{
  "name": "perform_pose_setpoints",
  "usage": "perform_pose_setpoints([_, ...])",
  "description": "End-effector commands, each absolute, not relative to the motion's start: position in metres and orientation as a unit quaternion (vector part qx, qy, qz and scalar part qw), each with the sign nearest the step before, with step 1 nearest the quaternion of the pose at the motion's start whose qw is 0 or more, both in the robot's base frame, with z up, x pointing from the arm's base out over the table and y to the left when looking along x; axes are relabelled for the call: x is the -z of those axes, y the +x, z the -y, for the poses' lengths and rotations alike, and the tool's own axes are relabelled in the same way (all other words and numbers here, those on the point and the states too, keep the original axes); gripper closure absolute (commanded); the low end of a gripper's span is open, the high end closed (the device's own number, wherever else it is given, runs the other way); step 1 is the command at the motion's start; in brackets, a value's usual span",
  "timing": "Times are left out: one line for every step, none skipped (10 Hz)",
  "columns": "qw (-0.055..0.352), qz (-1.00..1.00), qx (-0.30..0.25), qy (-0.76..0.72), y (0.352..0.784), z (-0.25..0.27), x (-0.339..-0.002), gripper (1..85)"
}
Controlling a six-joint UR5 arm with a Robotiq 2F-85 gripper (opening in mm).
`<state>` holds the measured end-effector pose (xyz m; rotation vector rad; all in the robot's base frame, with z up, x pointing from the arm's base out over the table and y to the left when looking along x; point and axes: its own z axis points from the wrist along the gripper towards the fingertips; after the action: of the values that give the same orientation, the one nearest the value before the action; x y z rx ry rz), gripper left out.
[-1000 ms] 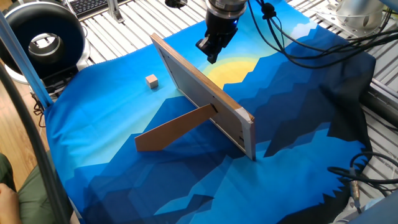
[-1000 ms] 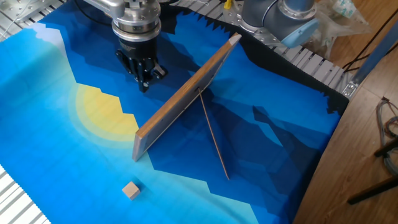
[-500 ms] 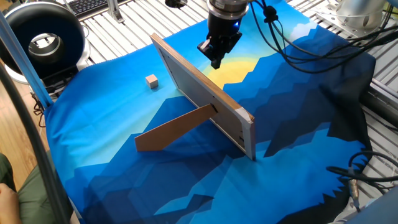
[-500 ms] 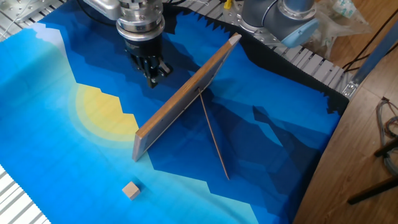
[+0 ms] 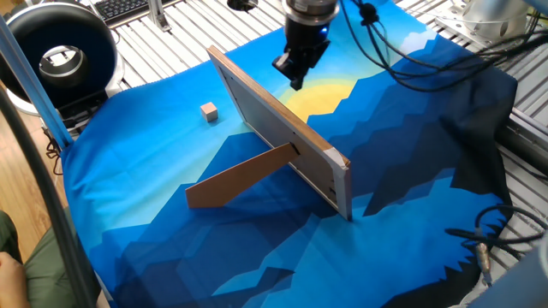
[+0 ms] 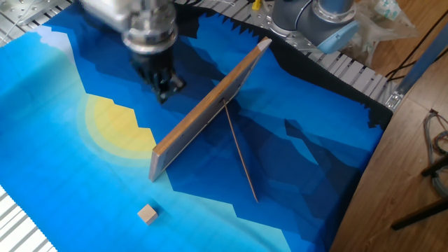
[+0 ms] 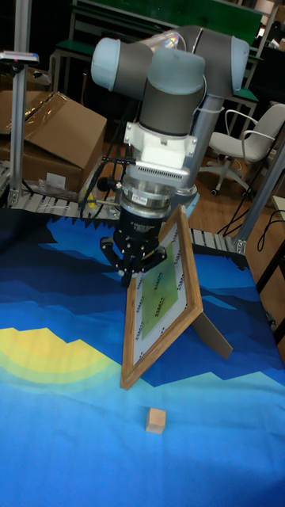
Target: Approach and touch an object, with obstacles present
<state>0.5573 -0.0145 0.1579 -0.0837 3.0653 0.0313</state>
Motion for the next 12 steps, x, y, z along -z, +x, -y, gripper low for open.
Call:
perform_pose_setpoints([0.043,-0.998,-0.004,-0.049,0.604,0.009,-0.137,84.7])
perform_pose_setpoints([0.041,-0.998,0.002,-0.051,0.608,0.009,-0.137,84.7])
perform_pose_setpoints([0.031,-0.998,-0.012,-0.050,0.598,0.004,-0.139,84.7])
perform_pose_setpoints([0.026,-0.998,-0.033,-0.037,0.595,-0.007,-0.140,84.7])
perform_pose_setpoints([0.026,-0.998,-0.045,-0.016,0.596,-0.013,-0.140,84.7])
perform_pose_setpoints([0.033,-0.998,-0.061,0.007,0.600,-0.021,-0.141,84.7])
perform_pose_setpoints([0.041,-0.997,-0.058,0.015,0.604,-0.019,-0.141,84.7])
perform_pose_setpoints([0.028,-0.998,-0.052,0.018,0.597,-0.016,-0.141,84.7])
perform_pose_setpoints([0.023,-0.999,-0.044,0.023,0.595,-0.012,-0.140,84.7])
perform_pose_setpoints([0.037,-0.999,-0.026,0.021,0.602,-0.002,-0.140,84.7])
perform_pose_setpoints([0.041,-0.999,-0.001,0.013,0.603,0.010,-0.140,84.7])
perform_pose_setpoints([0.031,-0.999,0.016,-0.002,0.607,0.019,-0.137,84.7])
